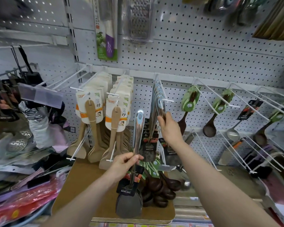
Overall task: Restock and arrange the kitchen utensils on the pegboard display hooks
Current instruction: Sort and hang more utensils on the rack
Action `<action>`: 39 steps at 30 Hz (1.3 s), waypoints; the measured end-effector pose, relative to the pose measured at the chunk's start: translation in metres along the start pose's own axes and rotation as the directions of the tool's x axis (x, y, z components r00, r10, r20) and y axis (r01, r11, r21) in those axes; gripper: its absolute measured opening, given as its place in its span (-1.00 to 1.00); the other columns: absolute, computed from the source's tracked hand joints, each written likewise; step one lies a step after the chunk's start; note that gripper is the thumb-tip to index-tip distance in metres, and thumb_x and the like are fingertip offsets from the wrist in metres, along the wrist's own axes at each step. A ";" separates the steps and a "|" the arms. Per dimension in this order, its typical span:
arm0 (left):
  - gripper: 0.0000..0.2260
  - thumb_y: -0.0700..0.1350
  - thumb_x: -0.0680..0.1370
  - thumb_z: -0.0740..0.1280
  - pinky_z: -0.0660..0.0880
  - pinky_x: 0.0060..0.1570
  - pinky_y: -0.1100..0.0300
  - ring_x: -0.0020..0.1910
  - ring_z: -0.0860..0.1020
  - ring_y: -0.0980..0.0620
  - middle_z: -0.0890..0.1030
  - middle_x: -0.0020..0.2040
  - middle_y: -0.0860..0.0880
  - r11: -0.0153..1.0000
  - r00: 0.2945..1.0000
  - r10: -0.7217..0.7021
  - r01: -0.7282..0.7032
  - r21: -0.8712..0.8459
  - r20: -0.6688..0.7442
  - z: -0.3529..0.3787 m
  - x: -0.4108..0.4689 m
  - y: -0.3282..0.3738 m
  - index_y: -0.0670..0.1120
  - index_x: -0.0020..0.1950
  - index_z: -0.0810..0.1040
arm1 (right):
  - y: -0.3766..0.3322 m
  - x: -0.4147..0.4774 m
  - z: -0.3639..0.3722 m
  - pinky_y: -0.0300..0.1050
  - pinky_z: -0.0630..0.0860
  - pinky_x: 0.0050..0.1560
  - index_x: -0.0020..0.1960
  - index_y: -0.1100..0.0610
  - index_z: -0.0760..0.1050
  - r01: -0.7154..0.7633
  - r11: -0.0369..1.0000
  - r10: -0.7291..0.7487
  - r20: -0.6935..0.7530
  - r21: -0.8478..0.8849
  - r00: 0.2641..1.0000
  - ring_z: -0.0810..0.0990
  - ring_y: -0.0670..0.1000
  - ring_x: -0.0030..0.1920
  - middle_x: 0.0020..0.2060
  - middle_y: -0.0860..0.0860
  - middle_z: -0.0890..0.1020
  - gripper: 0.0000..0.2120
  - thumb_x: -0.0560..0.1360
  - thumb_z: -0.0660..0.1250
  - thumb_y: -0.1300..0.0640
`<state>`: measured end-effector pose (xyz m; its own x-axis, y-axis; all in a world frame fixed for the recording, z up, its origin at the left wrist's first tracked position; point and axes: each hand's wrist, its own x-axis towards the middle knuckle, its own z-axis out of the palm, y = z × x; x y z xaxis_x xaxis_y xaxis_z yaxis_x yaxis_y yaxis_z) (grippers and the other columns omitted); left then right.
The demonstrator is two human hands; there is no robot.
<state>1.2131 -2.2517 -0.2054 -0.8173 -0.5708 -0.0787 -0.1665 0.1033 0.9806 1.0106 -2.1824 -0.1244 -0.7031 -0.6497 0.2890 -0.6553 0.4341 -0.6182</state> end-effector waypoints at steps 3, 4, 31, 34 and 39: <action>-0.78 -0.11 0.61 0.27 0.43 -0.04 0.44 0.02 0.57 0.31 0.68 -0.04 0.11 1.000 1.000 0.013 -0.013 -0.018 -0.002 -0.001 -0.004 0.005 -0.19 -0.04 0.66 | 0.003 -0.003 0.005 -0.09 0.35 -0.19 0.09 0.13 0.37 -0.047 0.998 0.049 -0.068 0.042 0.996 0.56 0.11 -0.10 -0.14 0.01 0.54 -0.78 0.65 0.17 -0.03; -0.77 -0.12 0.61 0.27 0.45 -0.08 0.44 0.00 0.57 0.33 0.68 -0.05 0.14 0.999 1.000 0.016 -0.016 -0.036 -0.002 -0.001 -0.003 0.005 -0.24 -0.03 0.64 | 0.004 -0.006 0.007 -0.10 0.37 -0.12 0.15 0.15 0.40 -0.051 0.997 0.057 -0.134 0.053 0.989 0.55 0.09 -0.01 -0.03 0.04 0.54 -0.77 0.63 0.21 -0.01; -0.88 -0.06 0.59 0.31 0.60 -0.08 -0.20 -0.05 0.65 -0.12 0.67 -0.05 -0.10 0.995 0.995 0.094 -0.095 0.033 0.023 0.034 0.038 0.036 -0.02 -0.02 0.64 | -0.035 -0.039 -0.014 -0.01 0.48 -0.21 -0.05 0.10 0.43 0.068 0.972 -0.019 -0.214 0.224 0.977 0.55 0.01 -0.25 -0.27 0.00 0.58 -0.70 0.63 0.16 -0.12; -0.91 -0.09 0.58 0.32 0.60 -0.04 -0.15 -0.07 0.64 -0.15 0.65 -0.09 -0.12 0.991 0.994 0.113 -0.112 0.077 -0.007 0.030 0.054 0.037 0.02 -0.07 0.62 | -0.031 -0.029 -0.009 -0.03 0.50 -0.22 -0.01 0.08 0.46 0.056 0.973 -0.008 -0.205 0.226 0.979 0.57 -0.01 -0.24 -0.26 -0.03 0.59 -0.70 0.62 0.17 -0.15; -0.84 -0.19 0.59 0.30 0.52 0.17 0.03 -0.01 0.61 0.08 0.65 -0.04 0.08 0.987 0.993 0.106 -0.099 0.126 -0.048 0.026 0.074 0.030 -0.08 0.15 0.59 | -0.021 -0.026 0.002 -0.06 0.48 -0.22 -0.03 0.02 0.45 0.034 0.966 0.011 -0.175 0.254 0.984 0.56 -0.07 -0.24 -0.26 -0.07 0.59 -0.67 0.60 0.14 -0.23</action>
<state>1.1332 -2.2693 -0.1866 -0.8030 -0.5949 0.0341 -0.1527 0.2608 0.9532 1.0434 -2.1754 -0.1205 -0.7478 -0.5255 0.4058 -0.5873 0.2385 -0.7734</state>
